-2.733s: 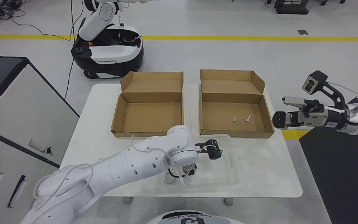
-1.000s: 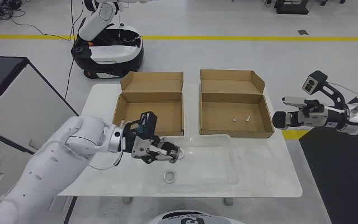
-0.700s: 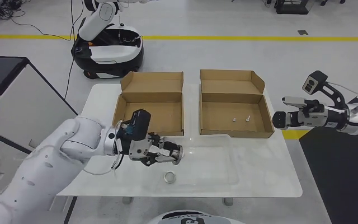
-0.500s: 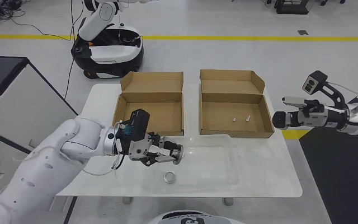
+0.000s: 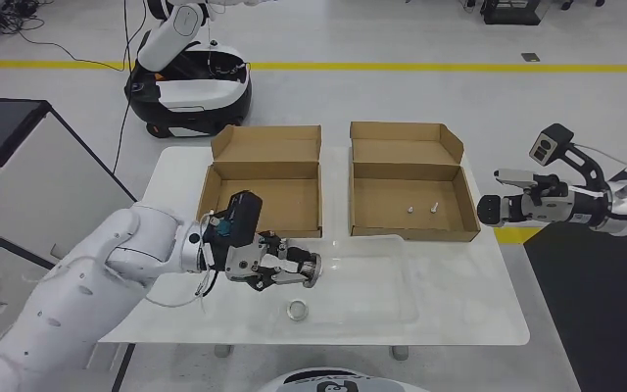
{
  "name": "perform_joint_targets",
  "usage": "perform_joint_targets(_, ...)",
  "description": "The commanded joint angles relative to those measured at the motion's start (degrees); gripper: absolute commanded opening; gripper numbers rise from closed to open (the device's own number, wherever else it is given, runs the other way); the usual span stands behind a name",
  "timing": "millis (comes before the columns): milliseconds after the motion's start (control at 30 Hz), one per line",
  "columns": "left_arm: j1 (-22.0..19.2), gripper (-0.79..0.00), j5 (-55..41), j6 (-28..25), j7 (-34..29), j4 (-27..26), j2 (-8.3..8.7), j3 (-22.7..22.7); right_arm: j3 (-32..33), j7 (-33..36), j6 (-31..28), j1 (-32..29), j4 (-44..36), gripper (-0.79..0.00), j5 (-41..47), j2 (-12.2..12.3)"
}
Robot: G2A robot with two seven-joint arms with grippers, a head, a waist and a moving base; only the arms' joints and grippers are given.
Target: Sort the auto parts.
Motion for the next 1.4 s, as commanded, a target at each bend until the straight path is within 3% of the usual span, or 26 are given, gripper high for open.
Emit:
perform_joint_targets(0,0.0,-0.785,0.0,0.0,0.0,0.0,0.0,0.0,0.0,0.0,0.0,0.0,0.0,0.0,0.0,0.0)
perform_joint_targets(867,0.1,-0.785,0.1,0.2,0.1,-0.1,-0.02,0.0,0.0,0.0,0.0,0.0,0.0,0.0,0.0,0.0)
perform_joint_targets(1367,0.9,-0.785,-8.9,0.0,16.7,-3.0,-1.39,0.2,0.0,0.0,0.0,0.0,0.0,0.0,0.0,0.0)
